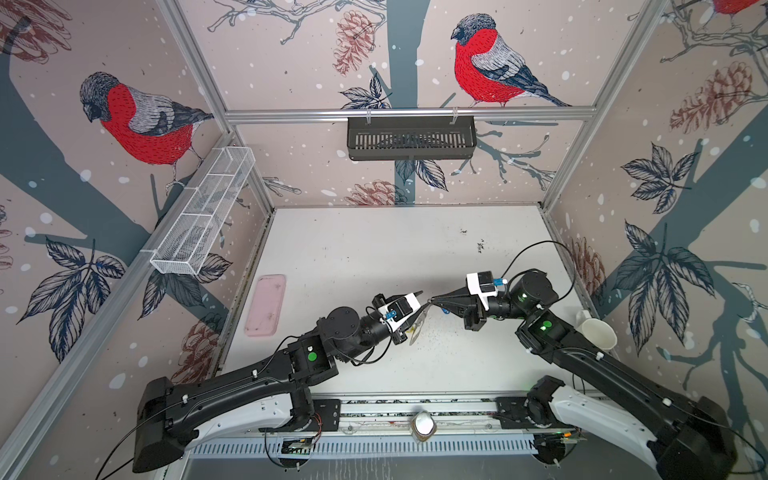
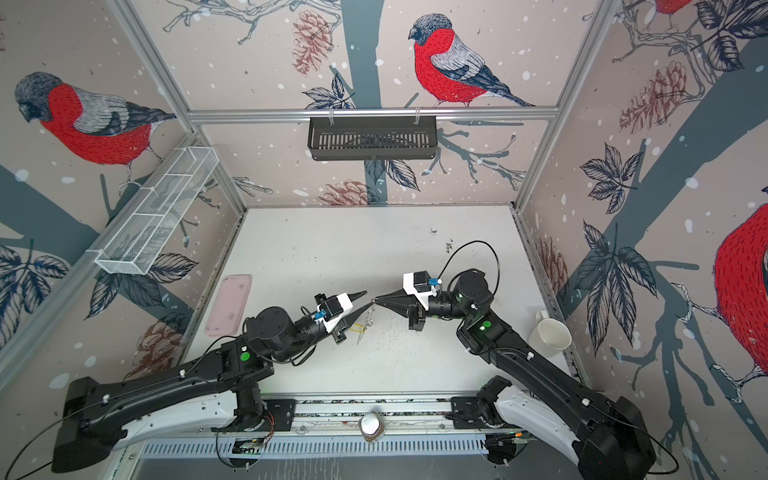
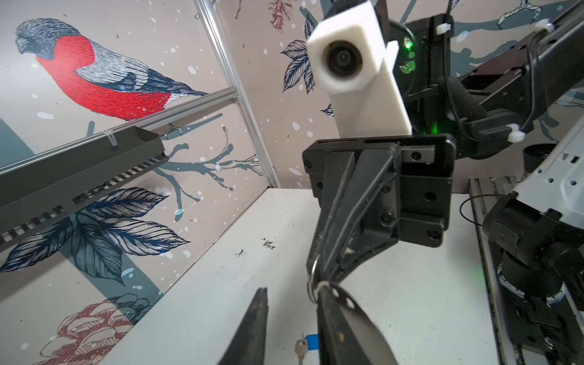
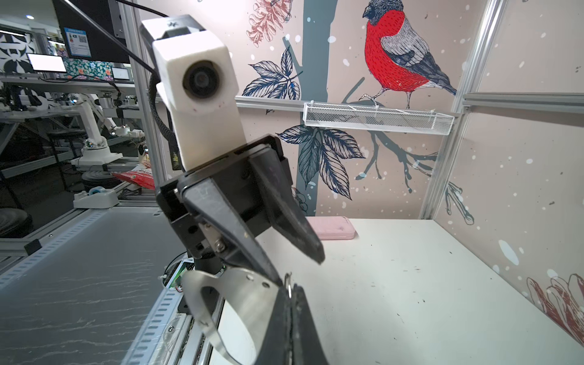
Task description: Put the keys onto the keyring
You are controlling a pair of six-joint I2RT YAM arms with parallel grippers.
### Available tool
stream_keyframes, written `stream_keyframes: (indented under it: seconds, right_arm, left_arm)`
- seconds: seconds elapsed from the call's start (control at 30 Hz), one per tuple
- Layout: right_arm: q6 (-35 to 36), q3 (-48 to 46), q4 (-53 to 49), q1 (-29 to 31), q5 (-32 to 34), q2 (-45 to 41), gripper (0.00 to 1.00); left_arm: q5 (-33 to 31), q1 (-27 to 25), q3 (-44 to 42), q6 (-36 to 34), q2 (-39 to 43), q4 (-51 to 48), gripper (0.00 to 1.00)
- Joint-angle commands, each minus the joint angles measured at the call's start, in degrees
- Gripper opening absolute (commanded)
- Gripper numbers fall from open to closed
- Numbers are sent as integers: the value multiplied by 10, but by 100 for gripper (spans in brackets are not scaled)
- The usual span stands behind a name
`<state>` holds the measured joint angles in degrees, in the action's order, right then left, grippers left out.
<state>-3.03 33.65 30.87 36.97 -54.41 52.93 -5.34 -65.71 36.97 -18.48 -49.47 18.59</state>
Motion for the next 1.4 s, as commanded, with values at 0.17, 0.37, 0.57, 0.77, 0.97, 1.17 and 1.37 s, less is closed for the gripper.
stream_keyframes:
  seconds: [0.17, 0.37, 0.57, 0.77, 0.97, 1.17, 1.37]
  right_arm:
    - [-3, 10, 37, 0, -34, 5, 0]
    - [6, 25, 21, 1, -68, 19, 0]
    - [31, 44, -23, 0, -96, 35, 0]
    - [44, 52, -45, 0, -113, 43, 0]
    - [56, 56, -64, 1, -121, 45, 0]
    - [60, 61, -72, 4, -124, 42, 0]
    - [66, 72, -82, 10, -128, 39, 0]
  left_arm:
    - [38, 0, 5, -6, -10, 20, 23]
    - [52, 1, 8, -11, -14, 19, 21]
    - [59, 1, 3, -14, -2, 21, 16]
    - [58, 1, -8, -15, 19, 28, 16]
    - [57, 1, -12, -16, 29, 29, 18]
    - [57, 1, -11, -14, 29, 24, 16]
    - [50, 0, -9, -9, 22, 10, 16]
